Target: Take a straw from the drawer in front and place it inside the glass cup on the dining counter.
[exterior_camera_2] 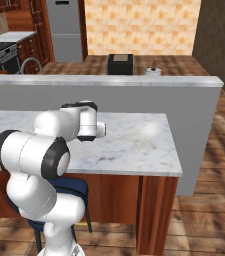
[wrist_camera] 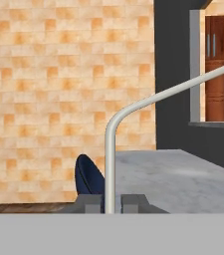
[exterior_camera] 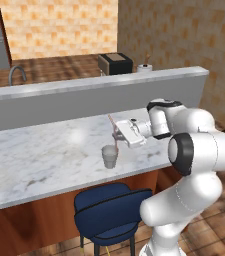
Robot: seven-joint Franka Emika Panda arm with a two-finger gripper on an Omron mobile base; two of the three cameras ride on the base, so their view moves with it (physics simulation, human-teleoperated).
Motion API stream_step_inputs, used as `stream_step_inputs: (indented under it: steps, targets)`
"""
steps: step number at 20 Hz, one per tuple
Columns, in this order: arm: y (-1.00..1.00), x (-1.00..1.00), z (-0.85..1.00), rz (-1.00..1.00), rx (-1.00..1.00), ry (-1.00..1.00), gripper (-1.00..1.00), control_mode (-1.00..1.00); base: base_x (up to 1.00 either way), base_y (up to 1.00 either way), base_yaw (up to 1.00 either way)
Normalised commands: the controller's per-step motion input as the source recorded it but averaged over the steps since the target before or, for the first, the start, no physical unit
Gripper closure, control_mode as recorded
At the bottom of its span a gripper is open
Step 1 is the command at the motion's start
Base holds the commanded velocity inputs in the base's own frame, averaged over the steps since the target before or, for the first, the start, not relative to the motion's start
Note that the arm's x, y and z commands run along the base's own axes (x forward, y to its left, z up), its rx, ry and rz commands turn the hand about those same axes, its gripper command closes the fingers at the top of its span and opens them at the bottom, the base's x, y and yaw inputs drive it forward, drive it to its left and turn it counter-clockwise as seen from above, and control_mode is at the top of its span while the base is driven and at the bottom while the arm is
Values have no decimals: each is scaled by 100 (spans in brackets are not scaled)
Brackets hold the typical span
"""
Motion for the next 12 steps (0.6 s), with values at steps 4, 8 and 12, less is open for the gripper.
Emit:
stream_step_inputs:
  steps: [4, 8, 12]
  targets:
    - [8, 15, 0, 0, 0, 0, 100, -100, 0, 0, 0]
    - [6, 18, 0, 0, 0, -1, 100, -100, 0, 0, 0]
    - [1, 7, 0, 0, 0, -3, 100, -100, 0, 0, 0]
